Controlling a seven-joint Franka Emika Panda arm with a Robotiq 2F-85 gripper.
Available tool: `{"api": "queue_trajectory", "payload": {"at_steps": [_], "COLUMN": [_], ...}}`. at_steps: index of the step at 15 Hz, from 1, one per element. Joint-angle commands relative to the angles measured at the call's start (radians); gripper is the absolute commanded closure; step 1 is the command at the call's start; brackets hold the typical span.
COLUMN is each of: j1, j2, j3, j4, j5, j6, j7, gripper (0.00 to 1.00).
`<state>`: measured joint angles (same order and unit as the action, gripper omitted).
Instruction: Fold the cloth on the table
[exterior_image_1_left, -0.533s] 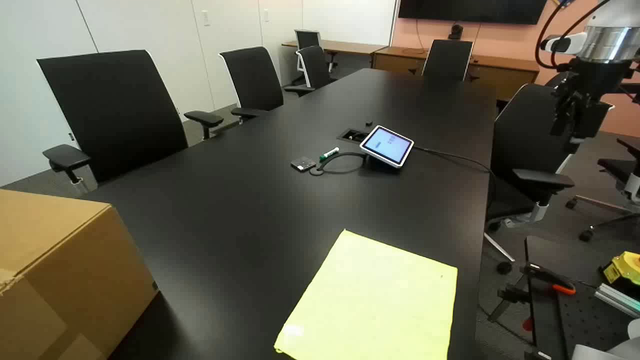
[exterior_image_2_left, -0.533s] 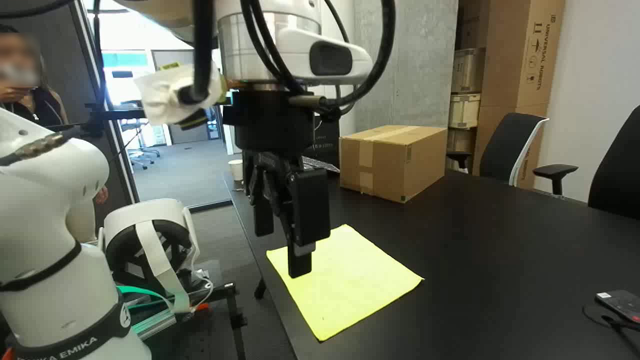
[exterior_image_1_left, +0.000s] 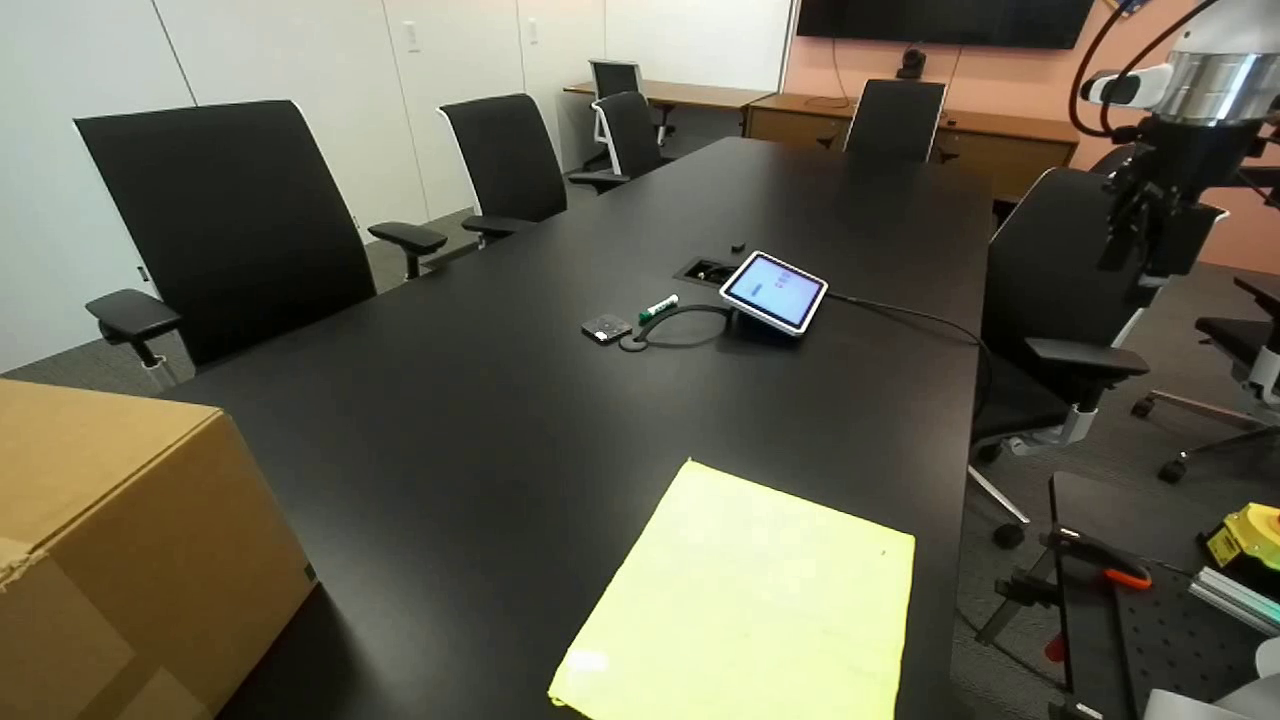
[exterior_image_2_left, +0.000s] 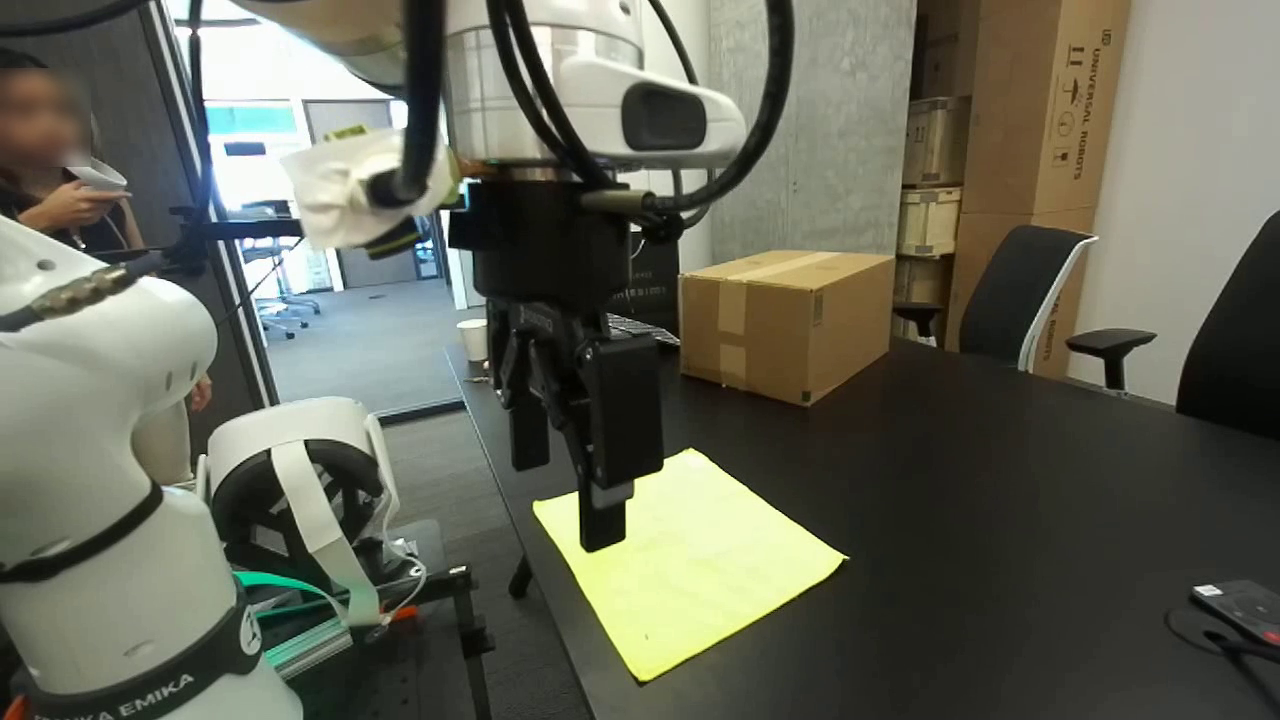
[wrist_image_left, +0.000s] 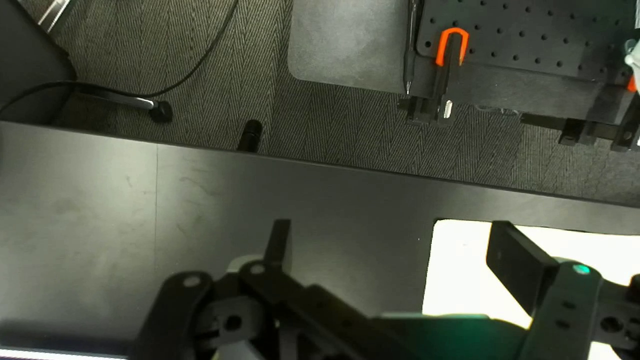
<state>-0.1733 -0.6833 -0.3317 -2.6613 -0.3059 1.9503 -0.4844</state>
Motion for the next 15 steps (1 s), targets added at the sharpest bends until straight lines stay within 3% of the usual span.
{"api": "queue_trajectory", "payload": {"at_steps": [1,3,6,11,15], "j1": [0.039,0.071,0.114,0.151,0.122], "j2": [0.026,0.043,0.1,0.35,0.556], "j3": [0.015,0.026,0.058,0.127,0.205], "j4": [-0.015,-0.047,-0.115,-0.115,-0.118], "j5": [0.023,0.042,0.088,0.197,0.175], "j6": [0.042,0.099,0.28,0.63,0.864], "j7": [-0.012,-0.006,0.058,0.215,0.371], "gripper": [0.0,0.0,0.0,0.0,0.0]}}
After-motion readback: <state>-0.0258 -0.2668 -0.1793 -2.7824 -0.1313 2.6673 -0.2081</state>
